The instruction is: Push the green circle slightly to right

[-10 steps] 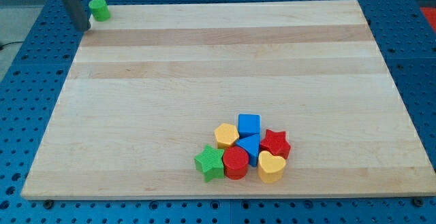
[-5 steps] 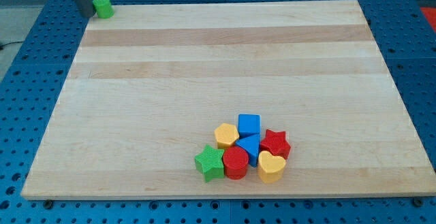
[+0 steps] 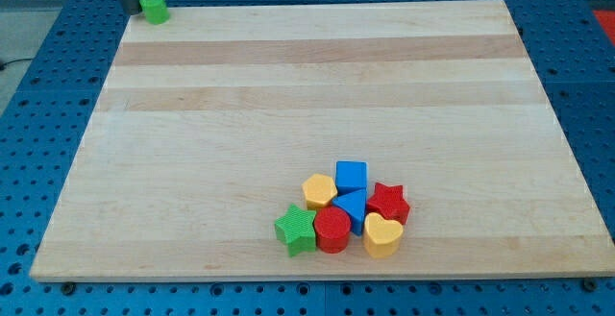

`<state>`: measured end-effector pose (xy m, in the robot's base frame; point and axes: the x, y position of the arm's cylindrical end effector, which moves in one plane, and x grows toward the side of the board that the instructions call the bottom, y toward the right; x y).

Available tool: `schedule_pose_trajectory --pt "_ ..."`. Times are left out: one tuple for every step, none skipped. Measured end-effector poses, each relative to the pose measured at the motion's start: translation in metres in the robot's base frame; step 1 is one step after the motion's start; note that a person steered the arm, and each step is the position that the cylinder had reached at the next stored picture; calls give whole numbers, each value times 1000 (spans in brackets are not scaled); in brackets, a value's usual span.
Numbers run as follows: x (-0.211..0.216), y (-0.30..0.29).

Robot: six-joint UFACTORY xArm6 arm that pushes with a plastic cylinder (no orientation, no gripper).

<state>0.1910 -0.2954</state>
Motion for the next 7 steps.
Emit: schedule_pose_trajectory --pt "1 11" --pt "1 36" --pt "1 55" --pt "1 58" --pt "2 78" --pt "5 104" --pt "14 129"
